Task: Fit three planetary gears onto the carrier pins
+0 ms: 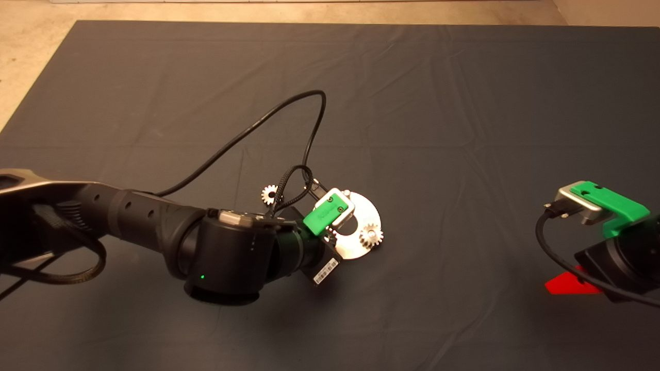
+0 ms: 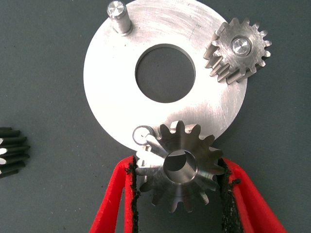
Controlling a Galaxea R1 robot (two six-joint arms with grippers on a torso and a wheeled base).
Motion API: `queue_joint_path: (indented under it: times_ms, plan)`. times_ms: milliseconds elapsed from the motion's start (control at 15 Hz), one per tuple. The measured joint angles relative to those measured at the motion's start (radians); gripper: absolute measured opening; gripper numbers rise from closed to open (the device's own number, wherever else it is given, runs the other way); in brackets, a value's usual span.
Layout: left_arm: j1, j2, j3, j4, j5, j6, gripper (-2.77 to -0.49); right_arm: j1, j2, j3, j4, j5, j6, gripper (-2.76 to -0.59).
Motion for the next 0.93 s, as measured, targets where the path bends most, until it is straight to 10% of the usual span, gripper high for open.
queue_joint_path:
  times_ms: [933]
  plan:
    - [0.000,-0.006,-0.040,-0.001,0.000,0.006,-2.48,0.000,0.000,0.000,0.002,0.000,0.000,-1.49]
